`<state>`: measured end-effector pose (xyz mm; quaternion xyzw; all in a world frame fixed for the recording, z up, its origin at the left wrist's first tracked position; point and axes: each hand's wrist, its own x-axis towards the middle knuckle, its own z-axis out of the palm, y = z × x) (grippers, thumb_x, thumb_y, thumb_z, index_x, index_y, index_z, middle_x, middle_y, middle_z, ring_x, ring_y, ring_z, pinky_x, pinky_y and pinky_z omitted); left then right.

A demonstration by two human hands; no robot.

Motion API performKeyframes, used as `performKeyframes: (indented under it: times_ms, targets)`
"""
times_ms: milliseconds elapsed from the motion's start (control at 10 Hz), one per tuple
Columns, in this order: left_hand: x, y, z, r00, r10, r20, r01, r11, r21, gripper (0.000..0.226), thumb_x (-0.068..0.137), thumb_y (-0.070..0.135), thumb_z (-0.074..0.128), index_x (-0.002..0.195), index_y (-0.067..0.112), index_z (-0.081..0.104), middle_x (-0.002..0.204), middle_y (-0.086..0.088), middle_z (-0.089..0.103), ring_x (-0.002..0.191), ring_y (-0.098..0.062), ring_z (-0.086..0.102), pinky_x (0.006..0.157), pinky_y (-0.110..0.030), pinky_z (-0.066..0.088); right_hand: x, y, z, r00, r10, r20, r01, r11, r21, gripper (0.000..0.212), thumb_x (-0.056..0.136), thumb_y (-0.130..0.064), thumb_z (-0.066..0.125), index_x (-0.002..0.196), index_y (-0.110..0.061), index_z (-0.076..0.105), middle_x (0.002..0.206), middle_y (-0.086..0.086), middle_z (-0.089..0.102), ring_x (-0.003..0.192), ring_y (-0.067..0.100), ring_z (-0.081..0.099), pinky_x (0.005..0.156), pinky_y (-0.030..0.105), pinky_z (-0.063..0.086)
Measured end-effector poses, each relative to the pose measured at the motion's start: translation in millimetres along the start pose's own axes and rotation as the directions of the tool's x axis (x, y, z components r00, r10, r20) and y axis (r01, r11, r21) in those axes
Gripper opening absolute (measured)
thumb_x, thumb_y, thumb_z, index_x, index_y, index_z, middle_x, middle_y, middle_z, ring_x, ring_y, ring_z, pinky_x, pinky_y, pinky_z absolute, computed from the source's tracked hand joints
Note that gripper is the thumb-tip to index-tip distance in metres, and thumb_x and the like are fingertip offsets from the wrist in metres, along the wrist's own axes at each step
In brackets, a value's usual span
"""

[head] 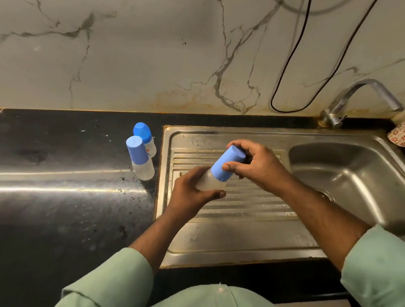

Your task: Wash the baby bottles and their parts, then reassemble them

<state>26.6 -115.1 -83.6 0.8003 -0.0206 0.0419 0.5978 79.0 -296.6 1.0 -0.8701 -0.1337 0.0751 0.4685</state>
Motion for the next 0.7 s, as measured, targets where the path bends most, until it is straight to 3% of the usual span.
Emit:
performKeyframes:
  times_ms: [100,200,300,400,500,600,700]
  targets:
    - [-10,-14,-14,0.997,-0.014,-0.075,0.016,0.999,0.029,0.061,0.070,0.032,0.091,0.122,0.033,0.059,0.114,0.016,0.066,0.107,-0.002,0.061,0.089,-0.026,0.055,-4,-8,32,0.998,-0.019,0.068,0.008,0.989,0.147,0.077,0.072,-0.022,0.083,0.138,-0.032,0.045,0.126,-0.003,0.058,0.102,0.012,0.063,0.079,0.027,0.058]
    - [-24,-34,-42,0.966,-0.009,-0.258,0.038,0.993,0.108,0.060,0.070,0.033,0.089,0.120,0.038,0.057,0.117,0.015,0.058,0.111,-0.005,0.056,0.094,-0.022,0.047,-4,-16,76,0.985,-0.095,0.146,0.068,0.980,0.185,0.099,0.071,-0.015,0.084,0.147,-0.042,0.028,0.133,-0.003,0.054,0.098,0.007,0.062,0.079,0.021,0.056]
    - [-42,-55,-69,0.907,-0.133,-0.400,0.166,0.985,0.047,0.059,0.074,0.033,0.086,0.126,0.032,0.058,0.122,0.009,0.059,0.112,-0.008,0.057,0.092,-0.032,0.051,4,-24,115,0.969,-0.125,0.213,0.096,0.985,0.142,0.098,0.077,-0.011,0.079,0.149,-0.042,0.020,0.142,-0.002,0.051,0.083,0.005,0.063,0.073,0.017,0.056]
    - [-48,-67,-89,0.881,-0.137,-0.453,0.170,0.985,0.032,0.058,0.078,0.021,0.085,0.129,0.031,0.057,0.121,0.011,0.064,0.108,0.002,0.060,0.089,-0.021,0.052,16,-28,146,0.952,-0.138,0.274,0.113,0.988,0.105,0.093,0.080,-0.007,0.074,0.149,-0.041,0.022,0.143,0.002,0.050,0.085,0.011,0.067,0.076,0.023,0.058]
    - [-44,-76,-97,0.888,-0.185,-0.420,0.208,0.978,0.009,0.060,0.079,0.017,0.084,0.131,0.027,0.056,0.123,0.009,0.066,0.107,-0.006,0.063,0.088,-0.021,0.054,26,-26,170,0.951,-0.103,0.292,0.091,0.994,0.053,0.086,0.080,-0.008,0.075,0.148,-0.035,0.030,0.136,0.005,0.056,0.091,0.015,0.066,0.084,0.034,0.058]
    - [-38,-85,-101,0.899,-0.233,-0.371,0.264,0.964,0.033,0.059,0.082,0.017,0.082,0.132,0.030,0.054,0.122,0.009,0.065,0.109,-0.013,0.063,0.090,-0.027,0.056,26,-22,180,0.964,-0.062,0.258,0.073,0.997,-0.032,0.080,0.079,-0.012,0.077,0.145,-0.032,0.037,0.126,0.002,0.061,0.092,0.014,0.064,0.083,0.033,0.058]
    - [-39,-89,-98,0.895,-0.256,-0.366,0.290,0.956,0.041,0.073,0.083,0.019,0.081,0.145,0.029,0.044,0.134,0.005,0.061,0.121,-0.021,0.060,0.100,-0.041,0.052,22,-3,174,0.977,0.029,0.212,-0.010,0.996,-0.089,0.074,0.076,-0.018,0.080,0.140,-0.033,0.046,0.125,0.001,0.062,0.095,0.012,0.063,0.082,0.026,0.055]
